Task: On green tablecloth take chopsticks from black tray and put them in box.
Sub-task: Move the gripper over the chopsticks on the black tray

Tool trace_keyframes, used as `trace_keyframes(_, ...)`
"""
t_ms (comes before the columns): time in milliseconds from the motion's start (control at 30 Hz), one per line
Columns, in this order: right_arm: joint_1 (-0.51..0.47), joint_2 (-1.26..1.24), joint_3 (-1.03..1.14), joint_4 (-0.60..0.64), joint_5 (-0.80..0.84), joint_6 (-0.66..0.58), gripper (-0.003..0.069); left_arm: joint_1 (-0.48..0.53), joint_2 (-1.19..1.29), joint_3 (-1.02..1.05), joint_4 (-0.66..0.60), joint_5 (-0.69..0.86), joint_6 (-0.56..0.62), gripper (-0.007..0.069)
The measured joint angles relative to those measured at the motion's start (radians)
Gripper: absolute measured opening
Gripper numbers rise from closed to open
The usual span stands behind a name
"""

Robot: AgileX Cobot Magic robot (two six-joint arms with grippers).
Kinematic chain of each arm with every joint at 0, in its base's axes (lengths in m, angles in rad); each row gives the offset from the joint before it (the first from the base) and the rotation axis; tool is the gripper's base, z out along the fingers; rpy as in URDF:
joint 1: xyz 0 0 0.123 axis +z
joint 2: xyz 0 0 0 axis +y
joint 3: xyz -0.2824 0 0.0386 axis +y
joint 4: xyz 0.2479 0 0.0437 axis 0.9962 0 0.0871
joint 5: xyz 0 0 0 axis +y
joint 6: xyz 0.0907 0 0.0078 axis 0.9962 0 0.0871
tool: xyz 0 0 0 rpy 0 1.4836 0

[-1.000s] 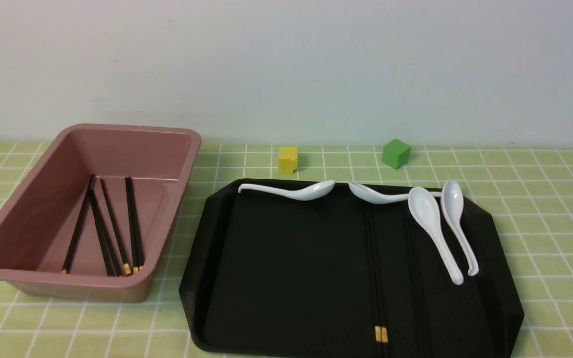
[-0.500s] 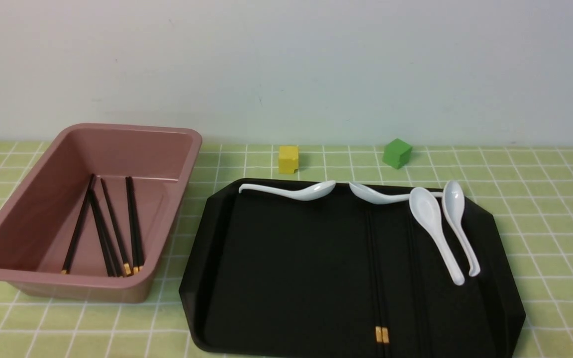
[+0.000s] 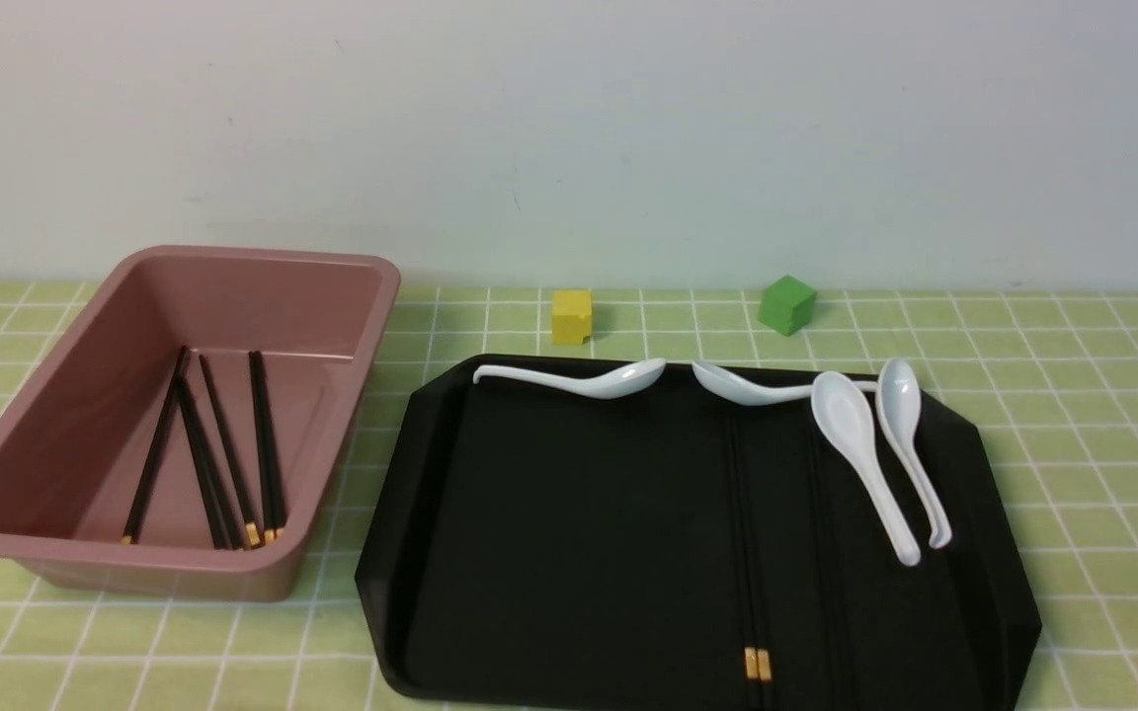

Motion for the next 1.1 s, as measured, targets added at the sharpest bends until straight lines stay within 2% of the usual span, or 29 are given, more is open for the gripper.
trace_keyframes(67,0.005,0.182,-0.034,0.020,0.044,-0.040,-0.0012,0.000,0.000,0.000,0.000,0.000,0.000,0.0029)
trace_keyframes(200,0.072,0.391,-0.124,0.110,0.072,-0.139,0.0000,0.000,0.000,0.000,0.000,0.000,0.000,0.0029)
trace_keyframes(267,0.149,0.513,-0.216,0.151,0.084,-0.167,0.0013,0.000,0.000,0.000,0.000,0.000,0.000,0.0031)
trace_keyframes(400,0.263,0.668,-0.363,0.143,0.099,-0.167,0.0028,0.000,0.000,0.000,0.000,0.000,0.000,0.0036)
trace_keyframes(500,0.340,0.783,-0.490,0.095,0.102,-0.098,0.0048,0.000,0.000,0.000,0.000,0.000,0.000,0.0039)
trace_keyframes(600,0.374,0.851,-0.565,0.054,0.095,-0.026,0.0076,0.000,0.000,0.000,0.000,0.000,0.000,0.0040)
trace_keyframes(633,0.399,0.897,-0.612,0.023,0.075,0.025,0.0111,0.000,0.000,0.000,0.000,0.000,0.000,0.0040)
trace_keyframes(767,0.419,0.956,-0.675,-0.022,0.059,0.094,0.0188,0.000,0.000,0.000,0.000,0.000,0.000,0.0045)
trace_keyframes(833,0.422,0.998,-0.707,-0.049,0.052,0.131,0.0264,0.000,0.000,0.000,0.000,0.000,0.000,0.0050)
trace_keyframes(933,0.422,1.050,-0.735,-0.066,0.042,0.153,0.0337,0.000,0.000,0.000,0.000,0.000,0.000,0.0050)
trace_keyframes(1100,0.422,1.130,-0.738,-0.066,0.029,0.158,0.0362,0.000,0.000,0.000,0.000,0.000,0.000,0.0057)
